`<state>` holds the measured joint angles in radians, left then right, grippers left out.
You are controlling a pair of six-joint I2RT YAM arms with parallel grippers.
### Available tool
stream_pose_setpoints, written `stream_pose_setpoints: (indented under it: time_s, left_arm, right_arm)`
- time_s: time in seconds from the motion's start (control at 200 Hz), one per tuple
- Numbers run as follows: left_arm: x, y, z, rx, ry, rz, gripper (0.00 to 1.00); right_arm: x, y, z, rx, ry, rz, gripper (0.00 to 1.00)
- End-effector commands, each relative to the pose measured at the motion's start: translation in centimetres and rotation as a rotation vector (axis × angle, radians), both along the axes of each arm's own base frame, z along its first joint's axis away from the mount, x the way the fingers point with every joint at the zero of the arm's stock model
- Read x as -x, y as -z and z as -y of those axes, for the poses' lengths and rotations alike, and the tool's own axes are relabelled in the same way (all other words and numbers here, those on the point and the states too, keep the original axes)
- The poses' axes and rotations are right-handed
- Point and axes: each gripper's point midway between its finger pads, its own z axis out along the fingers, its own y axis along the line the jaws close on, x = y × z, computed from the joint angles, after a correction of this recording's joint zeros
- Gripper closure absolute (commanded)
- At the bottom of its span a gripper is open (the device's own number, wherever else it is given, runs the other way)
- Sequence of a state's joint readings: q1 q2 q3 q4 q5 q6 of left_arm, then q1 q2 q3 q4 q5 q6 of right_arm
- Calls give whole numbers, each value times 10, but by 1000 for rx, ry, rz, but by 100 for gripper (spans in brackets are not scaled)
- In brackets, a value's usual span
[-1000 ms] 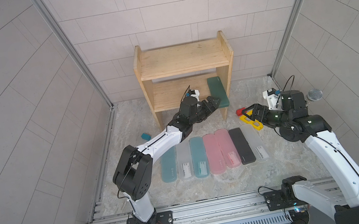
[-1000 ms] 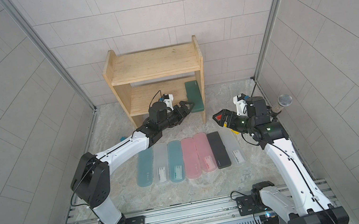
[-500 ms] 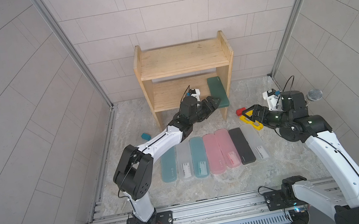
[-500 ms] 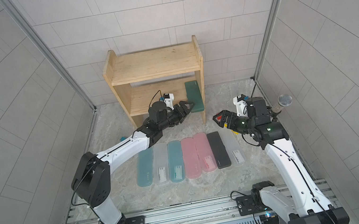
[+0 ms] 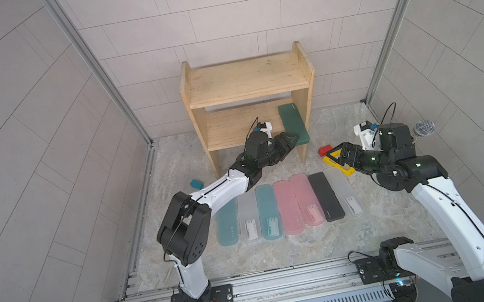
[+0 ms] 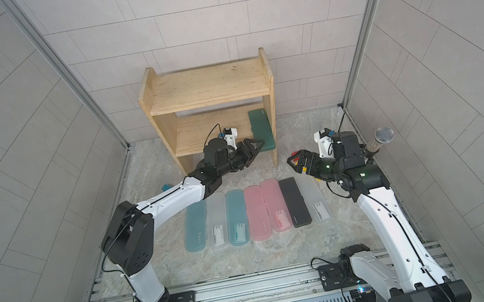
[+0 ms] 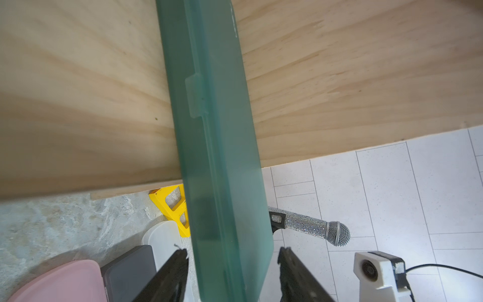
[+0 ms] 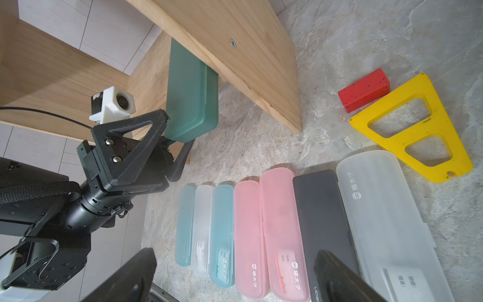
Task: Remove the pencil cases from the shelf
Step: Pick up the pencil case from the shelf.
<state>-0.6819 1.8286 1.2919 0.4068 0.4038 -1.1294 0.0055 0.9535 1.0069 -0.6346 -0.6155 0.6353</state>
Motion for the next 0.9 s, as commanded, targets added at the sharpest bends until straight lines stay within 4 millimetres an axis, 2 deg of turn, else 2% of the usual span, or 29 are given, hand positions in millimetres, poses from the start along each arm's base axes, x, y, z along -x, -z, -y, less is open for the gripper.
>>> stream_pose_setpoints:
  time_s: [0.0, 0.21, 0.36, 0.56, 0.655, 0.77, 0.896]
  left_arm:
    - [0, -14, 8, 30, 20, 37, 42]
    - [-1, -16, 10, 41, 26, 42, 54]
    - [0, -18, 7, 43, 20, 56, 74]
    - [6, -26, -4, 46, 12, 98, 85]
    - [14, -30, -16, 19, 10, 131, 87]
    - [28, -29, -40, -60, 9, 176, 90]
    - [49, -23, -77, -180, -3, 219, 92]
  right_arm:
    - [3, -8, 1, 14, -2, 30, 0]
    - [3, -9, 2, 18, -5, 32, 0]
    - [2, -14, 2, 19, -5, 42, 0]
    - [-1, -24, 0, 25, -24, 51, 0]
    - [-2, -36, -2, 23, -33, 82, 0]
    - [-5, -50, -8, 34, -39, 130, 0]
    - [-10, -57, -35, 80, -96, 148, 0]
